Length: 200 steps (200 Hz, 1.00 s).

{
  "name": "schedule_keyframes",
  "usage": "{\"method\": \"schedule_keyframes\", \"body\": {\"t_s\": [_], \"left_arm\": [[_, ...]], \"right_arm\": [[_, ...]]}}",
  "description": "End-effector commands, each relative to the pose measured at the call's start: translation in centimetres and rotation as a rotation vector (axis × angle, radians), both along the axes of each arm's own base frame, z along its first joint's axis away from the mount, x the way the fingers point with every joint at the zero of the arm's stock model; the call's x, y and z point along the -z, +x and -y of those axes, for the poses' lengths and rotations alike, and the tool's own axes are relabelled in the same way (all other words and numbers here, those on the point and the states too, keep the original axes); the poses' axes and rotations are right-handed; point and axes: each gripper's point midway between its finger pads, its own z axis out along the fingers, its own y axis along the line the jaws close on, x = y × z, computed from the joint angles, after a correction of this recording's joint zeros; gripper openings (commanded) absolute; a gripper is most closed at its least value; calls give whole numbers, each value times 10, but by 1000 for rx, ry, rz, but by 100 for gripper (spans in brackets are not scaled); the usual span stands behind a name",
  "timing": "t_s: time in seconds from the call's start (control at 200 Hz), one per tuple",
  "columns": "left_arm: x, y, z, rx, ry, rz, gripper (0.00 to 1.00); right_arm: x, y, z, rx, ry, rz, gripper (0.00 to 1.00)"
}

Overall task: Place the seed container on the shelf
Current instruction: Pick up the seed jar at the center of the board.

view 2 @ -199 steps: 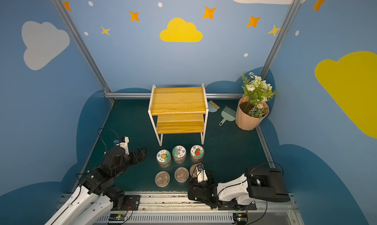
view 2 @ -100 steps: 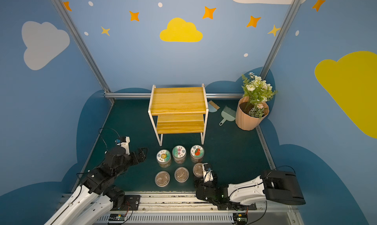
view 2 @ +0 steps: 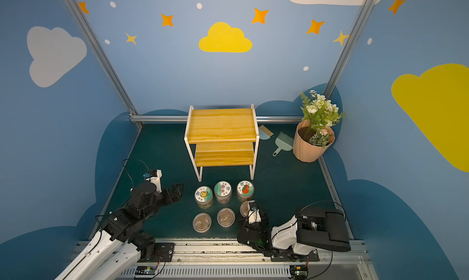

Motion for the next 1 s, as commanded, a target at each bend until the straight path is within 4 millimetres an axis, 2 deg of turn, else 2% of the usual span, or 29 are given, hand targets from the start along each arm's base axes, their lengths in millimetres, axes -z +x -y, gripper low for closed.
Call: {"method": "schedule_keyframes", "body": {"t_s": [0.0,0.25,0.4,0.596,0.996], "left_arm": [[-6,1,4,22,0,22,100],[-8,1,3,26,9,23,100],[-10,-1,1,25,15,27,100],[-12,-2,1,24,20,27,100],[-18,-3,2,39,39,30,100]], "right_arm": [[34,-14,10,-87,-57,-107,98],[38,-12,-7,-132,-61,-61,98],[35,-12,0,-141,-23,-26,89],[30,-15,-7,-179,-21,-4,77],[17,-19,-9,-186,-38,17,69]]}}
